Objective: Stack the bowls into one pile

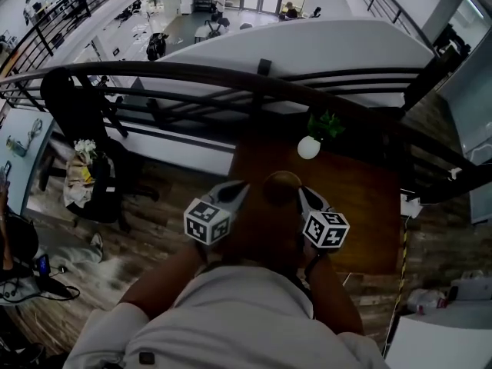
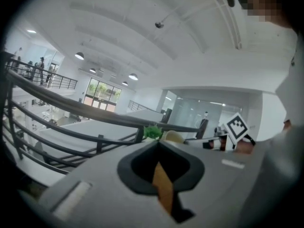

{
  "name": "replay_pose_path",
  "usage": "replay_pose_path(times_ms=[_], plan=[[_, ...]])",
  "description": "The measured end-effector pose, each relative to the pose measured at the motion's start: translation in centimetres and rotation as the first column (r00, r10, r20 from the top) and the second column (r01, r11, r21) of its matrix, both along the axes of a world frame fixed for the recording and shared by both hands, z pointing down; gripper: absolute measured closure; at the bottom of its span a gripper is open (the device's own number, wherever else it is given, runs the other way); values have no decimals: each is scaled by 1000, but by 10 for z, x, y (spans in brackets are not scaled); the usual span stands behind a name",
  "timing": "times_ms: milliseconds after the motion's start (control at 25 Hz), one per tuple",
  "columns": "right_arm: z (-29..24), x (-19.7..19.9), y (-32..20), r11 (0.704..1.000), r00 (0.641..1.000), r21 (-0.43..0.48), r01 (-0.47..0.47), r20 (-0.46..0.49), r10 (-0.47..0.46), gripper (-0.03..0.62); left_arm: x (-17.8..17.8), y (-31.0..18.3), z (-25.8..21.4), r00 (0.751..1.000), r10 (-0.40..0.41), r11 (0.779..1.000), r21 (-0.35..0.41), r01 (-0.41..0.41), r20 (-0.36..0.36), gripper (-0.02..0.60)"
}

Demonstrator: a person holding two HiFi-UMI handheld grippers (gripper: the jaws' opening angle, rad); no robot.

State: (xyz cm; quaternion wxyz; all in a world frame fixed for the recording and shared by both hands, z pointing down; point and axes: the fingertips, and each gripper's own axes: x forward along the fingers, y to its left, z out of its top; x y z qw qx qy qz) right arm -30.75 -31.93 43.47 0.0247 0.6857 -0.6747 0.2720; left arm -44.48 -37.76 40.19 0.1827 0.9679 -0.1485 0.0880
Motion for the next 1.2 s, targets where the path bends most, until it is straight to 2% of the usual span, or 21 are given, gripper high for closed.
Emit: replay_pose_path(times_ms=[200,480,720,960,1080,1200], plan=[[-3,25,19,1000,1000,4,-12,6,12,579,28,13,-1,1000,14,1000,9,-14,5,577],[9,86,55,1000,1000,-5,-20,23,21,579,84,45,11,999,13,1000,20,-14,34,577],[16,160,110,1000,999,-10,-3,32,4,577,156,105,18,998,5,1000,19,-6,57,577],[23,248,188,1000,999,-4,8,42,-8,577,240,189,29,996,6,999,45,-10,84,577],[31,283,220,1000,998,-13,9,55,-8,577,268,218,35,996,-13,998,57,8,90,577],[42,301,241,1000,997,-18,12,76,-11,577,285,236,39,994,-31,998,56,25,101,577]])
